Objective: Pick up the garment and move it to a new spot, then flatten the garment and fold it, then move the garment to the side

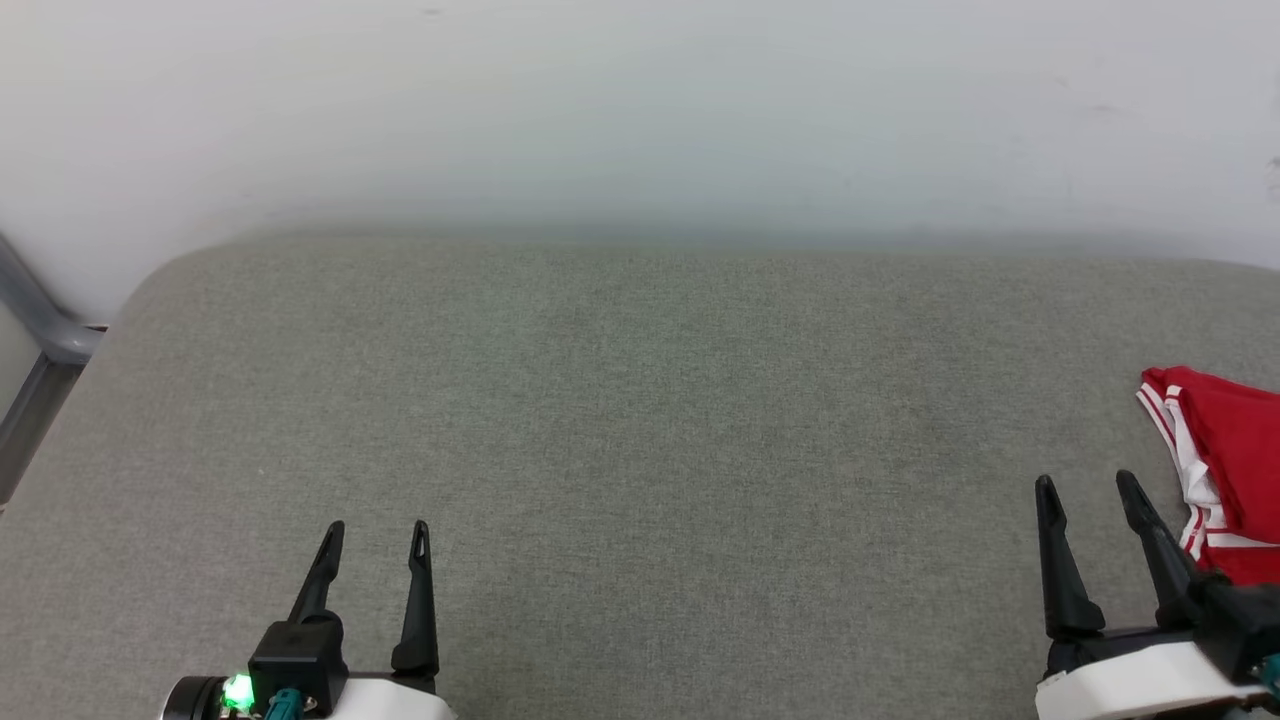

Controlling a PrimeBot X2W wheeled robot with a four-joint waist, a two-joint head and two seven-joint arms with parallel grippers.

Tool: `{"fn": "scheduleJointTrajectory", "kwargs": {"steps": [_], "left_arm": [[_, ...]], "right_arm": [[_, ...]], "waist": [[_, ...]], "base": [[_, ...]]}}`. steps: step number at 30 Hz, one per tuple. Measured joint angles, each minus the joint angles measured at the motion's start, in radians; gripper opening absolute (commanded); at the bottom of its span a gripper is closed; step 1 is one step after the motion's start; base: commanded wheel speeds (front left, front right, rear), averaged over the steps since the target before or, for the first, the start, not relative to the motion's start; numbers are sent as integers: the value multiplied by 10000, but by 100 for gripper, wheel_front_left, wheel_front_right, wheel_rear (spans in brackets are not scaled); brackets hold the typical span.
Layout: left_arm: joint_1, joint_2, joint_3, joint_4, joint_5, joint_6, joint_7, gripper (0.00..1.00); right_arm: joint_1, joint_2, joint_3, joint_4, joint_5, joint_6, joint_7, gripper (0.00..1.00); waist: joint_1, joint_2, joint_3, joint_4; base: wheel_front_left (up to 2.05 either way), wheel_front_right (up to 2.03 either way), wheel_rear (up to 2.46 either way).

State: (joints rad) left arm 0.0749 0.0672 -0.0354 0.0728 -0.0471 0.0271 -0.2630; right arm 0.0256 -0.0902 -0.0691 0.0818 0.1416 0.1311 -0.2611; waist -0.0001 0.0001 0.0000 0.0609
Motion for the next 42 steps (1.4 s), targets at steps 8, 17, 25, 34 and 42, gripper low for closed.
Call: {"fn": "scheduleJointTrajectory", "kwargs": {"steps": [8, 17, 25, 34, 42], "left_arm": [[125, -10, 27, -4, -79, -113, 0, 100], [231, -15, 71, 0, -88, -201, 0, 100], [276, -2, 104, 102, -92, -349, 0, 100], [492, -117, 127, 792, -382, -359, 184, 0], [364, -117, 284, 899, -2040, -466, 587, 0]], "right_arm": [[753, 236, -94, -487, -104, 0, -17, 100], [1092, 343, -75, -593, -75, 0, -17, 100], [1184, 368, -58, -500, -42, 0, -17, 100], [1205, 374, -27, 105, 257, 2, 84, 0], [1145, 370, -19, 265, 1902, 2, 433, 0]], "waist": [[0, 0, -211, -105], [1, 0, -338, -222], [1, 0, -364, -289], [1, 0, -357, -307], [1, 0, -332, -326]], "base": [[0, 0, 0], [0, 0, 0], [0, 0, 0], [0, 0, 0], [0, 0, 0]]}}
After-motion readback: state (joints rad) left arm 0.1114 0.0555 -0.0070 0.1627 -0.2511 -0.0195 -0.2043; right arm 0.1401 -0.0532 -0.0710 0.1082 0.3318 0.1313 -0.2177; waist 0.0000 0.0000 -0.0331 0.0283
